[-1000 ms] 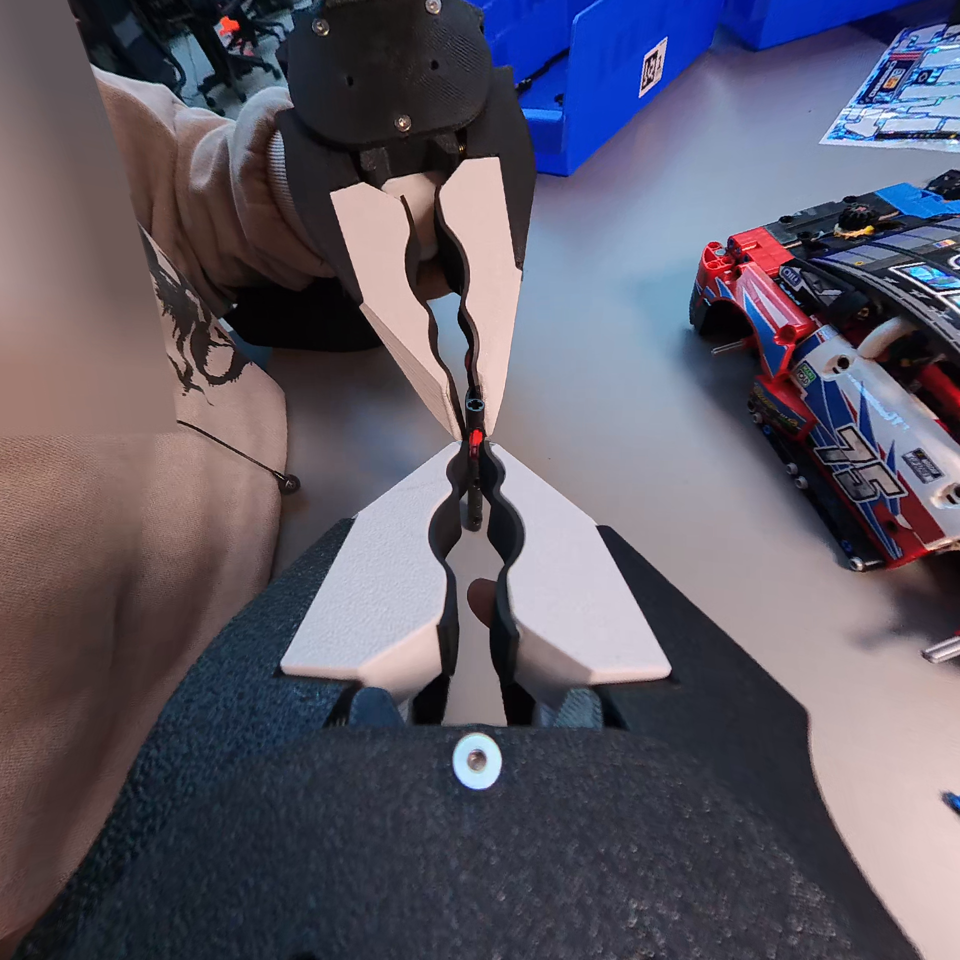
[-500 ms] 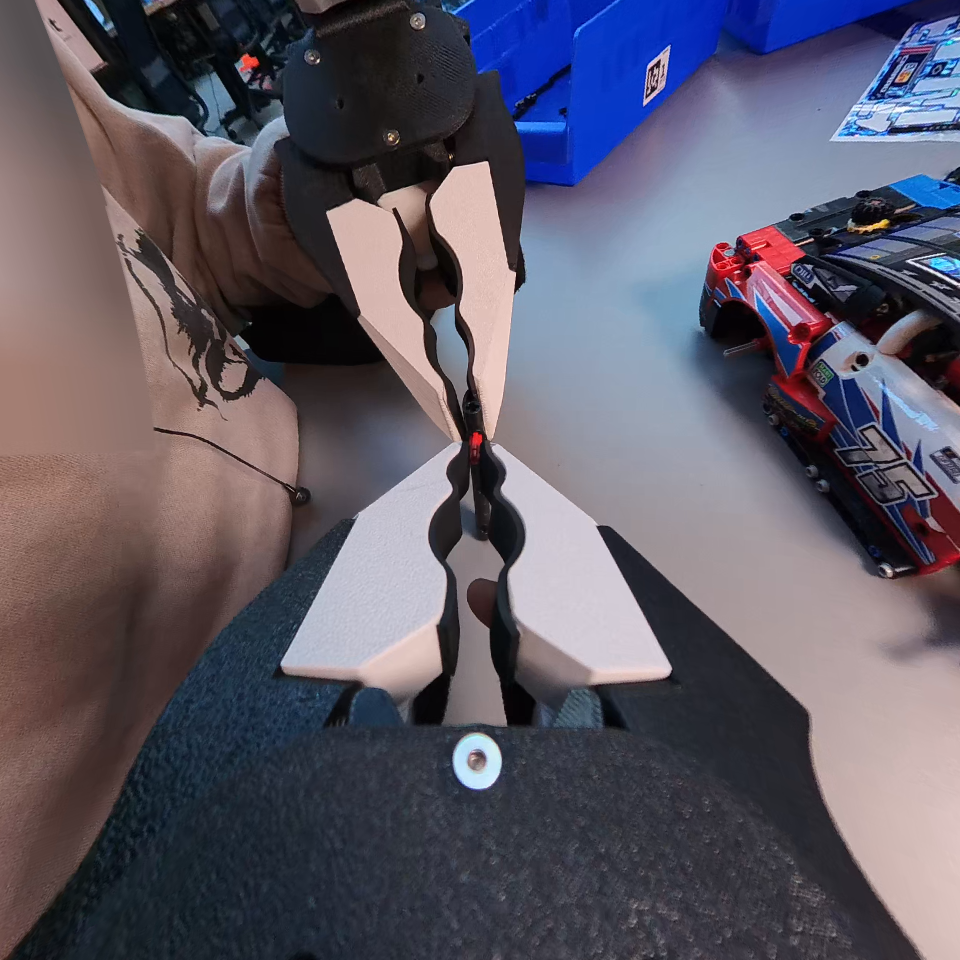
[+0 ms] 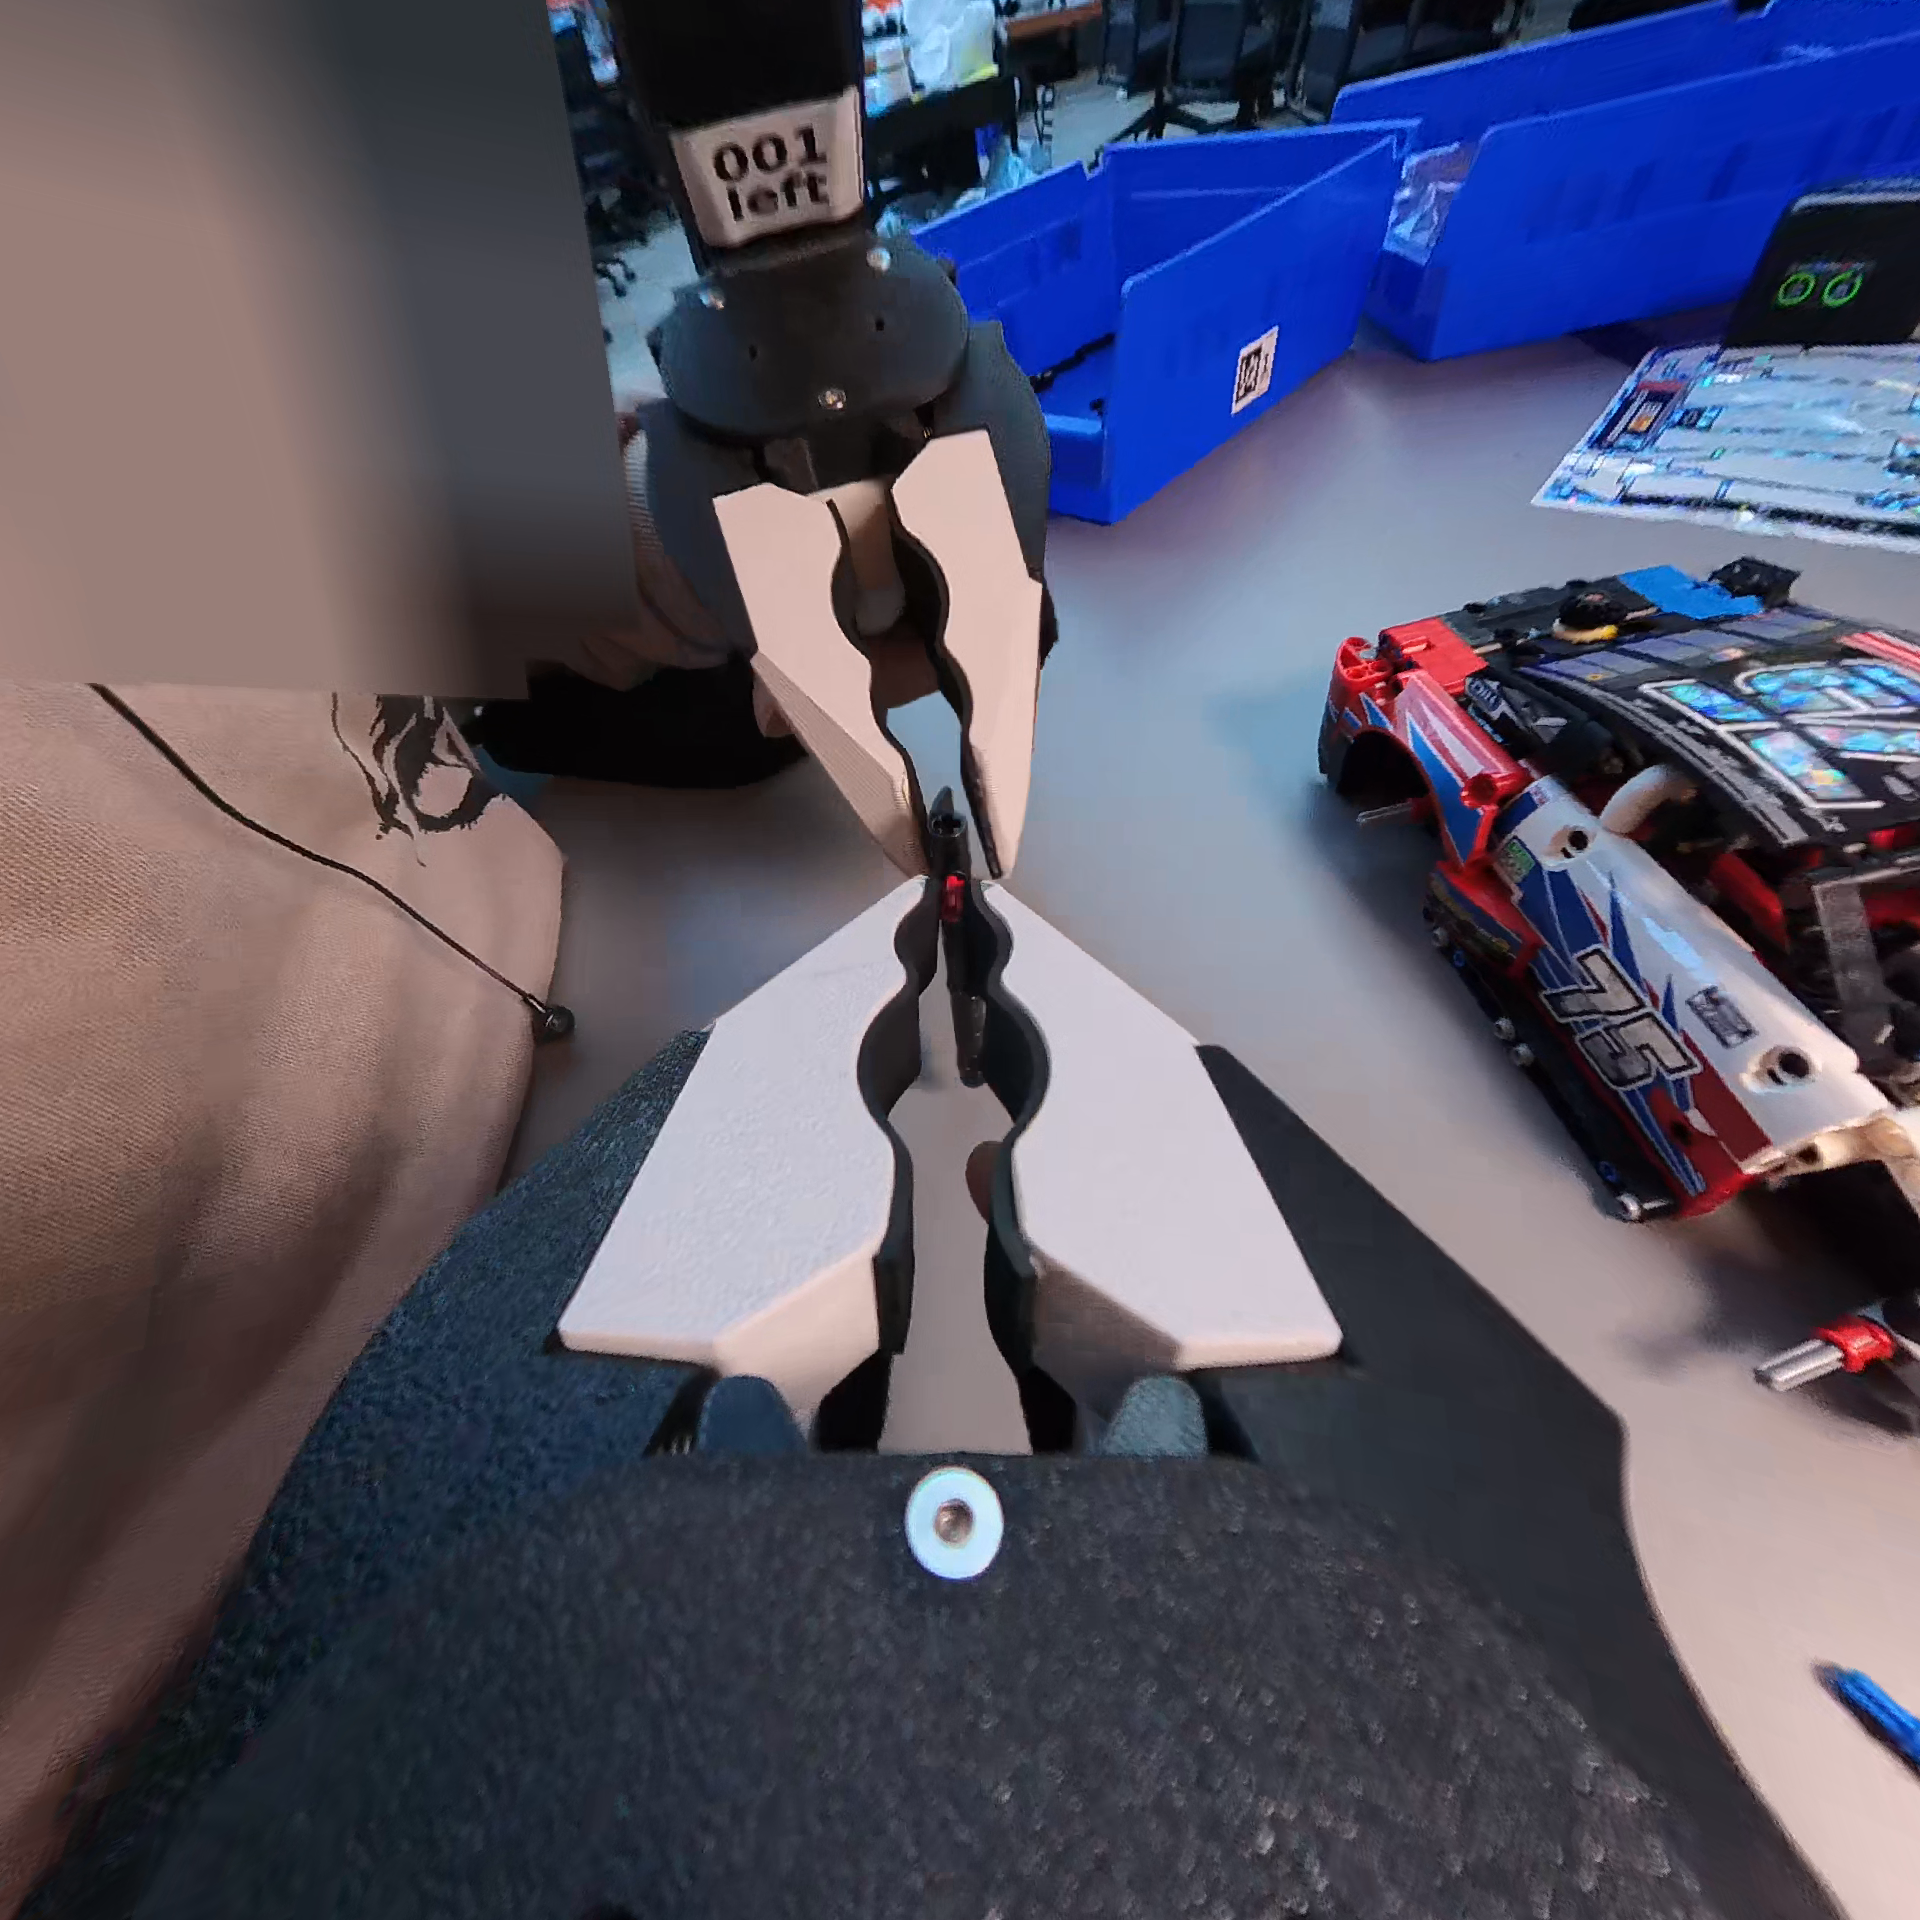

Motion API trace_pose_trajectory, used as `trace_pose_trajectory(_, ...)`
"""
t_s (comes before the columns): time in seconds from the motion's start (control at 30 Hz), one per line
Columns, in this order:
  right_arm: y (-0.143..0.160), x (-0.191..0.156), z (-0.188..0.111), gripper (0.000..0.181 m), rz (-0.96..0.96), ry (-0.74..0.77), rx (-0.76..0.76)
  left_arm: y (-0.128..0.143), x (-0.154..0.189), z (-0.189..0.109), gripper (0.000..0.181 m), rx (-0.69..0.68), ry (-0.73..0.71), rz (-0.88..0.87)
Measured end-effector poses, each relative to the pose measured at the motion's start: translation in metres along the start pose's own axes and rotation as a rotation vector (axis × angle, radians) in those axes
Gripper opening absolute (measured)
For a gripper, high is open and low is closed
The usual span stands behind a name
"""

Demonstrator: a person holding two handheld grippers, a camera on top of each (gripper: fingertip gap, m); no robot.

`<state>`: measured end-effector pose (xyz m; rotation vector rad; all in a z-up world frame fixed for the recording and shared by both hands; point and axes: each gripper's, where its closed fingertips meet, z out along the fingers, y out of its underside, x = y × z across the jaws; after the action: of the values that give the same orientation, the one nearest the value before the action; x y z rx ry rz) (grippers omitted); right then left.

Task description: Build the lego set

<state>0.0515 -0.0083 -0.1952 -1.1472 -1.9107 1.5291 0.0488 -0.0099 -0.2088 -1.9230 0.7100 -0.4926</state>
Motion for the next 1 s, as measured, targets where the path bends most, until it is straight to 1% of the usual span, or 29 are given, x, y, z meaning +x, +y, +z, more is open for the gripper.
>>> trace_pose_trajectory(0.1, -0.011, 0.000, -0.009, 0.002, -0.082, 0.008, 0.115, -0.003, 0.000, -0.005, 0.013, 0.079, 0.004, -0.013)
trace_pose_trajectory(0.2, -0.018, -0.008, -0.011, 0.002, -0.226, 0.023, 0.186, -0.011, 0.004, -0.006, 0.019, 0.132, -0.001, 0.041)
trace_pose_trajectory(0.27, -0.020, -0.015, -0.009, 0.002, -0.323, 0.027, 0.204, -0.015, 0.008, -0.005, 0.016, 0.154, 0.000, 0.096)
trace_pose_trajectory(0.33, -0.022, -0.021, -0.009, 0.002, -0.374, 0.026, 0.231, -0.015, 0.011, -0.006, 0.005, 0.157, -0.013, 0.158)
trace_pose_trajectory(0.37, -0.022, -0.023, -0.009, 0.002, -0.390, 0.023, 0.238, -0.016, 0.013, -0.007, 0.004, 0.164, -0.024, 0.194)
trace_pose_trajectory(0.5, -0.024, -0.025, -0.009, 0.002, -0.399, 0.021, 0.254, -0.017, 0.014, -0.011, 0.003, 0.169, -0.057, 0.275)
trace_pose_trajectory(0.67, -0.023, -0.023, -0.008, 0.003, -0.376, 0.022, 0.255, -0.016, 0.013, -0.013, 0.002, 0.162, -0.077, 0.303)
trace_pose_trajectory(0.77, -0.021, -0.021, -0.007, 0.007, -0.368, 0.023, 0.241, -0.015, 0.011, -0.014, 0.002, 0.163, -0.080, 0.299)
trace_pose_trajectory(0.83, -0.019, -0.020, -0.006, 0.008, -0.360, 0.025, 0.234, -0.014, 0.011, -0.014, 0.002, 0.163, -0.075, 0.286)
trace_pose_trajectory(0.9, -0.019, -0.016, -0.007, 0.008, -0.338, 0.039, 0.234, -0.014, 0.010, -0.013, 0.001, 0.177, -0.046, 0.216)
trace_pose_trajectory(0.93, -0.019, -0.012, -0.007, 0.009, -0.319, 0.046, 0.231, -0.015, 0.010, -0.013, 0.001, 0.194, -0.013, 0.142)
trace_pose_trajectory(1.0, -0.015, -0.005, -0.009, 0.014, -0.276, 0.055, 0.207, -0.018, 0.005, -0.013, 0.001, 0.238, 0.056, -0.076)
